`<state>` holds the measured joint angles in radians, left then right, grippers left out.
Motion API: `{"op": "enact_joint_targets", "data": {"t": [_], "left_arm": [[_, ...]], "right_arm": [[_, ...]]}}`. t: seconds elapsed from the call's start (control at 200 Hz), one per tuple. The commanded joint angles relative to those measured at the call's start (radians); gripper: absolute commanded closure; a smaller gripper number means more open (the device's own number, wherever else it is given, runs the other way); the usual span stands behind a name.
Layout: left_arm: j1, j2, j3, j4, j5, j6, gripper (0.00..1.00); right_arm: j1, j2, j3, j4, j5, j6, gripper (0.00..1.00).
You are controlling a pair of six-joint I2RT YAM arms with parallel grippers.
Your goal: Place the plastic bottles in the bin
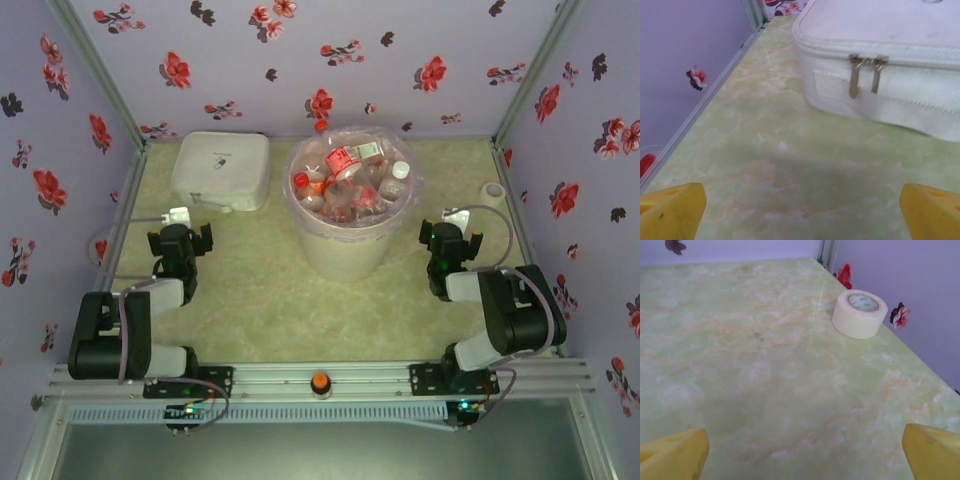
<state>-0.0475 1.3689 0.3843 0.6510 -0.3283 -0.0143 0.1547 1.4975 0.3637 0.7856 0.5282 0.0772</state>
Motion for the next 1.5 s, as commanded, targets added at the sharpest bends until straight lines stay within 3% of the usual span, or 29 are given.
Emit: {"op": "enact_joint_targets", "data": {"t": [0.0, 0.12, 0.2, 0.255, 0.33, 0.4, 0.485, 0.56, 1.495], "left_arm": [[0.008, 0.008, 0.026, 0.049, 0.056, 0.013, 0.0], [0.009, 0.157, -0.016, 0.285, 0.134, 0.025, 0.0], [0.011, 0.169, 0.002, 0.255, 0.133, 0.014, 0.0], [0.011, 0.179, -0.005, 0.28, 0.132, 0.014, 0.0], [0.011, 0.18, -0.002, 0.272, 0.133, 0.012, 0.0], [0.011, 0.18, -0.002, 0.271, 0.132, 0.012, 0.0], [0.012, 0.179, 0.0, 0.266, 0.132, 0.011, 0.0], [0.012, 0.179, 0.002, 0.263, 0.132, 0.01, 0.0], [0.014, 0.179, 0.002, 0.262, 0.133, 0.008, 0.0]], "right_arm": [[-0.019, 0.006, -0.03, 0.177, -0.008, -0.022, 0.01], [-0.032, -0.006, -0.042, 0.175, -0.032, -0.01, 0.01], [-0.055, 0.043, -0.046, 0.184, -0.105, -0.003, 0.0], [-0.058, 0.121, -0.05, 0.344, -0.08, -0.018, 0.01], [-0.063, 0.034, -0.006, 0.114, -0.095, 0.024, 0.01], [-0.068, 0.094, -0.018, 0.239, -0.086, 0.006, 0.01], [-0.077, 0.052, 0.004, 0.122, -0.105, 0.027, 0.01], [-0.077, 0.071, -0.008, 0.182, -0.103, 0.017, 0.01], [-0.103, 0.061, 0.009, 0.128, -0.158, 0.033, 0.01]]}}
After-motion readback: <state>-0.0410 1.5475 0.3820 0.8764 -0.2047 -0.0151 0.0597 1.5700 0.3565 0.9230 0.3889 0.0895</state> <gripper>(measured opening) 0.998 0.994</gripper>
